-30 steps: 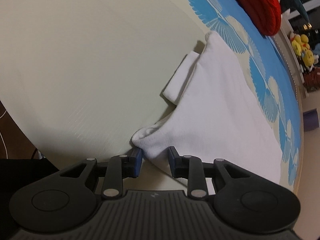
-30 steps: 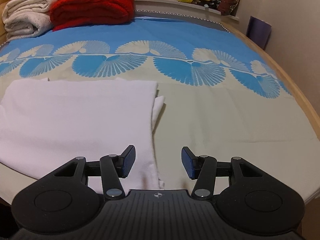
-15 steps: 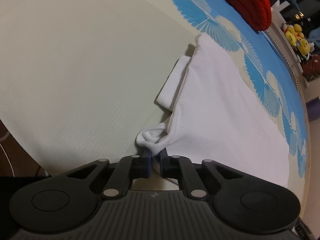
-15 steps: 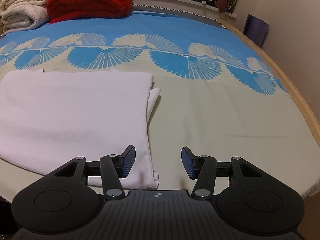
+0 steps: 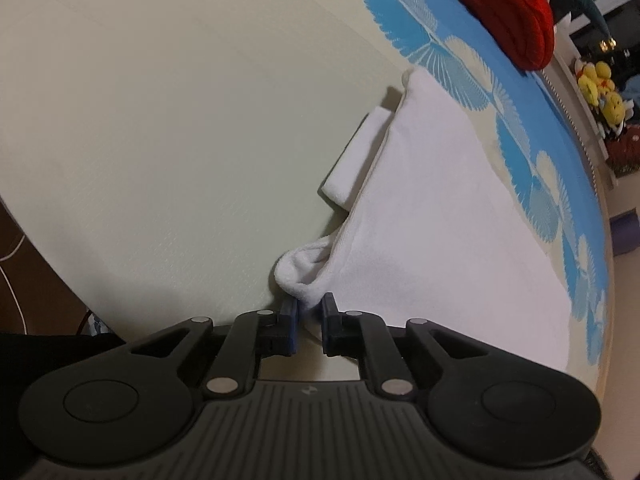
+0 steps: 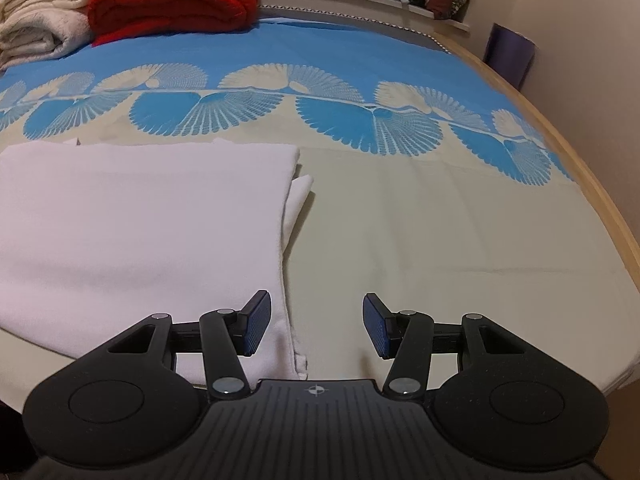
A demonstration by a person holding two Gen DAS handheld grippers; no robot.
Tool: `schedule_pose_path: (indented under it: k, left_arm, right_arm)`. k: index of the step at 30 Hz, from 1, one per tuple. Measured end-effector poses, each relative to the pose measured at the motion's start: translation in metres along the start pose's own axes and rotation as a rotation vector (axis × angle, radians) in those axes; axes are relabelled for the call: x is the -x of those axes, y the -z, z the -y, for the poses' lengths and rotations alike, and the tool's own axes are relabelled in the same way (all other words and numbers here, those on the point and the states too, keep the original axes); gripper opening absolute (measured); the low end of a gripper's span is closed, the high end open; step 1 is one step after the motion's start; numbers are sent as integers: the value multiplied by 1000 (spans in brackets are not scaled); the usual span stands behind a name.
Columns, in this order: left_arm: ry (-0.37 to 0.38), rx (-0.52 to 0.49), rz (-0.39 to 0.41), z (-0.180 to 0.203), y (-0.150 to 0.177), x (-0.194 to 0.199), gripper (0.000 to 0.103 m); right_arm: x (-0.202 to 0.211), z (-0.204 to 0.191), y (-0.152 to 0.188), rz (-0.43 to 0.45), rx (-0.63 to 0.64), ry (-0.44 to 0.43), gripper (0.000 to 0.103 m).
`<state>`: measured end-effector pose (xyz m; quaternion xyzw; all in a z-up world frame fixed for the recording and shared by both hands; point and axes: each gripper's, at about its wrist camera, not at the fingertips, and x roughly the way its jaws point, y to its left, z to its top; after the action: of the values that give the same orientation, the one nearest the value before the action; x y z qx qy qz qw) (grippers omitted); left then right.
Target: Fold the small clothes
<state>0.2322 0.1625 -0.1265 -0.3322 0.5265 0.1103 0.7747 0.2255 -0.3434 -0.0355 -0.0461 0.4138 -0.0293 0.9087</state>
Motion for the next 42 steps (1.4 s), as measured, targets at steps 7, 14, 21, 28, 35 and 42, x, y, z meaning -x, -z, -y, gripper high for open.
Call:
schedule_pose_path:
  k: [7, 14, 21, 28, 35, 42]
  left_arm:
    - [-53, -72, 37, 10, 4, -5, 7]
    - [-175, -214, 104, 29, 15, 3, 6]
    - [-405, -349, 195, 108, 22, 31, 4]
    - [-236, -814, 438, 277, 129, 66, 3]
    - [84, -1182, 126, 361, 280, 5, 10]
    - [182, -1101, 51, 330, 252, 5, 12]
  right_arm:
    - [4, 21, -6, 11, -100, 32, 53]
    - [11, 59, -20, 34, -247, 110, 53]
    - [21, 107, -30, 120, -354, 135, 54]
    - [13, 152, -23, 133, -432, 148, 54]
    - [9, 178, -13, 135, -496, 132, 54]
    - [4, 174, -9, 110, -489, -15, 54]
